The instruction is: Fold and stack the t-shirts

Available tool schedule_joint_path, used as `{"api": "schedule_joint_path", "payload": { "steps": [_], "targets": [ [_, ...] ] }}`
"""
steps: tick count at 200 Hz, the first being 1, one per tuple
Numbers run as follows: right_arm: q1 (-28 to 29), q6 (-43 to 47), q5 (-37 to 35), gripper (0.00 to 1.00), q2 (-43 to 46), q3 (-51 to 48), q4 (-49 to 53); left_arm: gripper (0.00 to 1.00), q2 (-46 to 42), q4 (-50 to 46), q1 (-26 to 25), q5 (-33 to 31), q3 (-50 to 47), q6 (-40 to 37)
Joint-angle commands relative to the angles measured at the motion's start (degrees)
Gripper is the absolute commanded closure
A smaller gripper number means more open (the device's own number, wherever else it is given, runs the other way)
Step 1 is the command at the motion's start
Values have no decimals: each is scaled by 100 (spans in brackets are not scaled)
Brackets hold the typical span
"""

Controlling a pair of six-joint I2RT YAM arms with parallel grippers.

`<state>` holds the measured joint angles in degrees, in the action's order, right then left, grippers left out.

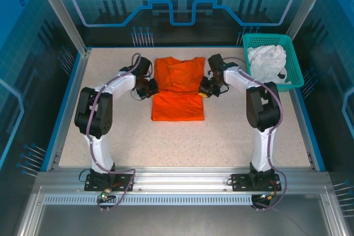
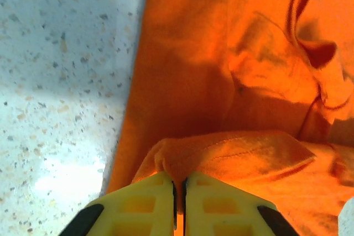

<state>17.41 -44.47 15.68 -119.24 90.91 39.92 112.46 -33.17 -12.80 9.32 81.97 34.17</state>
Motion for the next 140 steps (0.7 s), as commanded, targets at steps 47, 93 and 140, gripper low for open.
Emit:
{"api": "schedule_joint_path", "payload": {
  "steps": [47,93,140],
  "targets": [
    [-554,-616,391,68,348,-12,-36,57,-16,-453,478,383,1245,-26],
    [-10,-234,662,65,1638,-1245,-853,66,-1642,20,75,282,30,131],
    [834,-294,634,86,2091,-2561,-1777,82,-2613,1391,-882,287,-2261,620]
  ]
}}
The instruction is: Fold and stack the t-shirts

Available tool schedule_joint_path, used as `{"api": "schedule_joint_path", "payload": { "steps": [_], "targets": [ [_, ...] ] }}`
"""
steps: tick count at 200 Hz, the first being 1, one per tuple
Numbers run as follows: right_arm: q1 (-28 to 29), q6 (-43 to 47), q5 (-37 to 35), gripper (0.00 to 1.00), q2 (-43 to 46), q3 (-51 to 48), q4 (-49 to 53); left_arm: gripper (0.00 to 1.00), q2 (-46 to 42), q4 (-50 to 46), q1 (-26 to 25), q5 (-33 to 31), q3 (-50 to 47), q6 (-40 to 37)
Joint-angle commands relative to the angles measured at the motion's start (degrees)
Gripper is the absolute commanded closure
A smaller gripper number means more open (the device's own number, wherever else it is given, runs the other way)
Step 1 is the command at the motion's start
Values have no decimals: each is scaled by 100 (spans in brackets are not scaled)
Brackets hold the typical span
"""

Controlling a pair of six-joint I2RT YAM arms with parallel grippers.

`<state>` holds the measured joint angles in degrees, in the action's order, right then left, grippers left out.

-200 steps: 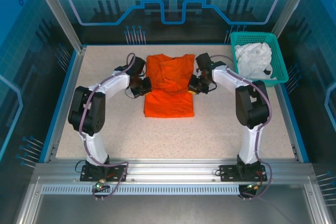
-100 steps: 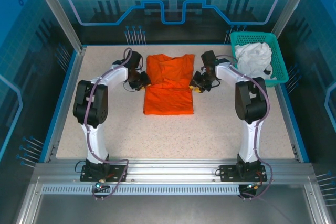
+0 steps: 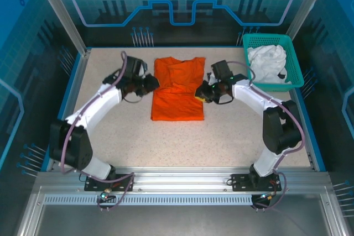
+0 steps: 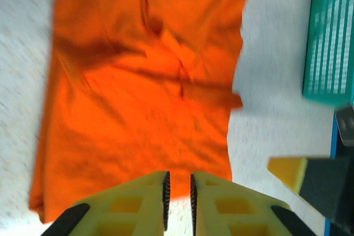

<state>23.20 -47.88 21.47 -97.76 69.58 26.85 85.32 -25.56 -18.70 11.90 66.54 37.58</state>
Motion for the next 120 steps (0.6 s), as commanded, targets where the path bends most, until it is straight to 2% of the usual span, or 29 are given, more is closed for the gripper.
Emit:
{"api": "schedule_joint_path", "payload": {
  "steps": [1,24,50,84,120],
  "targets": [
    [264,44,52,86,-67,-432,-479,82,114,653,-305,17,-746,286],
    [370,-129,152,89,-320,-625,-834,85,417,1230,-455,208,-1102,427],
    [581,-101,-122,89,-527,-727,-849,85,950,1727,-561,262,-1298,452],
    [634,-72,-254,88,-804,-1043,-948,84,1499,1313,-620,57,-1175,-76],
    [655,38,-433,87,-744,-1500,-1031,81,1317,912,-617,-319,-1500,-205]
  ]
}}
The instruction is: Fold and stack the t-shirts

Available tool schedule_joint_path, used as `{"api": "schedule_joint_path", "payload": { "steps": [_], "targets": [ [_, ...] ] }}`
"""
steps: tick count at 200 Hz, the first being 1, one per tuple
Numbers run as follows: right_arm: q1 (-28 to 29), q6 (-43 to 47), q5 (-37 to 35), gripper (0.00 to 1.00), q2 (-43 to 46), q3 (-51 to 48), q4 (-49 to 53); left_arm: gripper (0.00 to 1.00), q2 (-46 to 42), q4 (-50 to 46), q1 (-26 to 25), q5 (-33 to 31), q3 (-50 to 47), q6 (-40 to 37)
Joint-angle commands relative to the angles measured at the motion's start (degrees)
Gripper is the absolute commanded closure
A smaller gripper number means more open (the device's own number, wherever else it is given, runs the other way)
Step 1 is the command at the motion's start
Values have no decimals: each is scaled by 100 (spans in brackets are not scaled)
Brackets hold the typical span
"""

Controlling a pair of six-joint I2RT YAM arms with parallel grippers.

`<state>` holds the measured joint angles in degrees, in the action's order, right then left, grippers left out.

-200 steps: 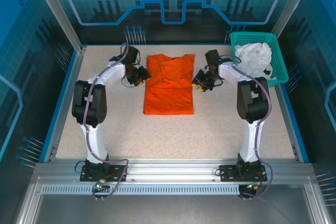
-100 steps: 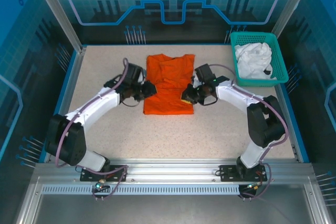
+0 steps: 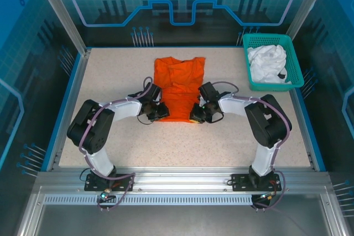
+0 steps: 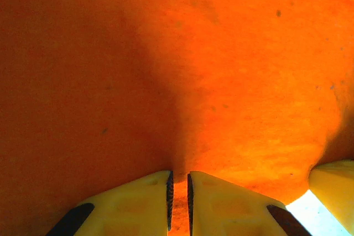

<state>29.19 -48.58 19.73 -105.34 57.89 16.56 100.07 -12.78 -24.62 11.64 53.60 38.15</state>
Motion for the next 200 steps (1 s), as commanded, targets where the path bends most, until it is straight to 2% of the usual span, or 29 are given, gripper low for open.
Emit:
{"api": "schedule_joint_path", "payload": {
  "steps": [1,39,80,114,144,179,200],
  "targets": [
    [54,110,-267,87,18,-344,-2,81,-165,-375,-21,-306,-217,-263],
    [96,215,-347,87,153,-878,-59,80,-413,-711,-25,-484,-542,-444],
    [330,-2,-392,87,515,-1680,-289,81,-1026,-672,-26,-377,-1525,-252],
    [1034,-569,-407,87,835,-2420,-697,80,-2001,-831,-162,-290,-2326,31],
    [1891,-1274,-770,86,1356,-2891,-769,80,-3070,-1153,-400,-131,-2938,470],
    [2260,-1346,-1317,79,2253,-2699,-9,76,-4482,-1864,-501,-171,-2990,823],
    [2257,-1155,-1728,78,2795,-2386,522,76,-4792,-2310,-503,-430,-2530,732]
  ]
}}
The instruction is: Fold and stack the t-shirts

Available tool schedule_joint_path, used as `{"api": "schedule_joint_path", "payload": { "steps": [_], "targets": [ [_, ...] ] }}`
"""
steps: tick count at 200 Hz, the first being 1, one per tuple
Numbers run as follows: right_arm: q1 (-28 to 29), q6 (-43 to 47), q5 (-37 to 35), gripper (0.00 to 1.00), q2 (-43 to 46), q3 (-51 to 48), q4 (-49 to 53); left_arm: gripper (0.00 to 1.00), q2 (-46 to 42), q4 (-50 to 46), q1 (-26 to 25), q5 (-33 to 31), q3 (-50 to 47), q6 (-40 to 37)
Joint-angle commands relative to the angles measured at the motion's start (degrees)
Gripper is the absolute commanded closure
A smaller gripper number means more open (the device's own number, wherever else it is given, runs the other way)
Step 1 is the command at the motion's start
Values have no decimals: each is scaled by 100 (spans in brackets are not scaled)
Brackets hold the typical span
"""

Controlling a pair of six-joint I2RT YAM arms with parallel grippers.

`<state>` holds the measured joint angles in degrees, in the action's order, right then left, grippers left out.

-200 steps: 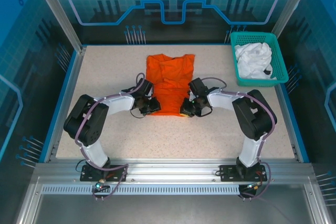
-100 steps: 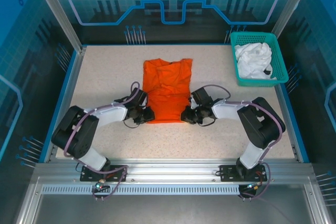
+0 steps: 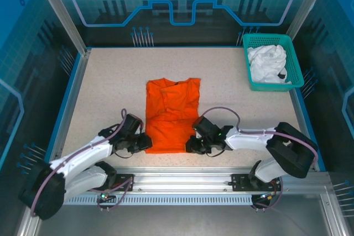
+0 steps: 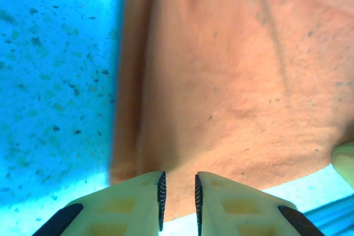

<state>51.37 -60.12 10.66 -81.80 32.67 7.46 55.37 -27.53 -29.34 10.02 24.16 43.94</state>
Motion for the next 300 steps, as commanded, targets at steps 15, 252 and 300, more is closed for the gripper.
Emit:
{"api": "schedule_joint_path", "payload": {
  "steps": [15,252,300],
  "targets": [
    [-7,247,-1150,77,664,419,1716,79,-264,-924,-22,-349,777,30],
    [-1687,1775,-743,90,-1854,2925,1849,60,3073,893,123,-278,2292,-281],
    [-1830,1769,-596,89,-2186,3359,1837,54,3230,1074,304,-433,2470,-265]
  ]
}}
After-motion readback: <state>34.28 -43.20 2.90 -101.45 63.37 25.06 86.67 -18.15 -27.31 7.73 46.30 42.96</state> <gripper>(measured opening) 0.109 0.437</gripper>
